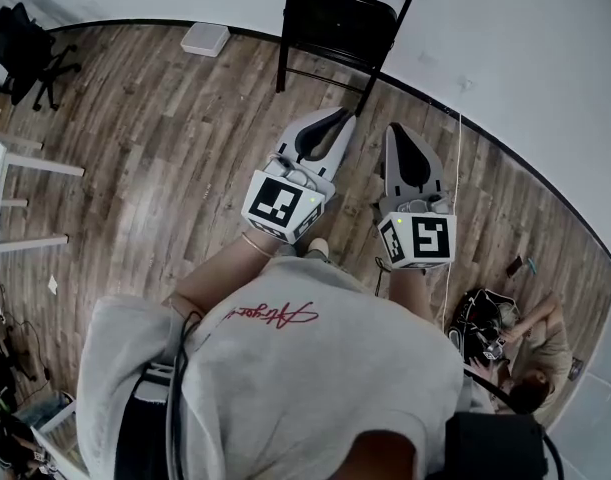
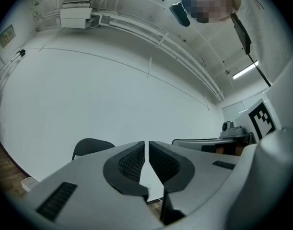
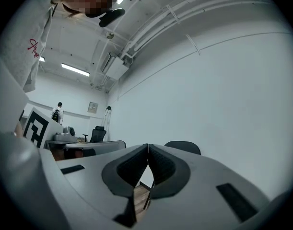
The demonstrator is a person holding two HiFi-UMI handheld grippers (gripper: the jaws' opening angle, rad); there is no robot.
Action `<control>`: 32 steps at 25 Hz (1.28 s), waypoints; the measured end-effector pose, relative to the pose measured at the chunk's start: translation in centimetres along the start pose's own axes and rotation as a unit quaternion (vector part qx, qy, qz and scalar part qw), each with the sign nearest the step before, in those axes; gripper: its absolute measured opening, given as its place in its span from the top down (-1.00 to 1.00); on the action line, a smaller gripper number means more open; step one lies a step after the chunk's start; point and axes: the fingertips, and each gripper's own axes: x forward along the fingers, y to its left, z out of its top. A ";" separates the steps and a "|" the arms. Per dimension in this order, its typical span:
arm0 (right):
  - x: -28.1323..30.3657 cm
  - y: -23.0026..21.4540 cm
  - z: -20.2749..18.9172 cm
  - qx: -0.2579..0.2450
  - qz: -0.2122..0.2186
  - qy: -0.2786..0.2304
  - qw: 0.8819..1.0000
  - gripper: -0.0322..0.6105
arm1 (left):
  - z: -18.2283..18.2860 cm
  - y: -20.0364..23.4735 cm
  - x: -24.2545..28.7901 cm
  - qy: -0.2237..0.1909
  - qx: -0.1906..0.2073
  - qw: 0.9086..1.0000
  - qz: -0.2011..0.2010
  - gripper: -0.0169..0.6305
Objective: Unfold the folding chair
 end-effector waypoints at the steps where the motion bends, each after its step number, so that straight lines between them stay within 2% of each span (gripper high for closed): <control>1: -0.1 -0.1 0.1 0.004 0.001 -0.004 1.000 0.85 | -0.1 0.0 0.0 0.000 0.000 1.000 -0.001 0.83; 12: -0.8 -5.1 0.4 -0.001 -0.008 -0.020 1.000 0.85 | -0.9 -0.7 3.4 -0.002 0.005 1.000 0.003 0.83; 19: 1.7 -8.4 -1.3 -0.008 -0.007 -0.009 1.000 0.85 | -2.6 1.8 6.8 -0.003 -0.002 1.000 0.022 0.83; 27: 13.9 -15.4 -3.9 -0.015 -0.014 0.000 1.000 0.84 | -5.8 10.0 17.7 0.009 0.004 1.000 0.003 0.83; 30: 20.1 -19.0 -4.2 -0.013 -0.023 0.005 1.000 0.85 | -6.7 13.2 23.1 0.030 0.027 0.999 -0.035 0.83; 32: 23.7 -21.1 -4.2 -0.012 -0.030 0.008 0.999 0.85 | -7.3 14.9 26.8 0.038 0.013 0.996 -0.080 0.83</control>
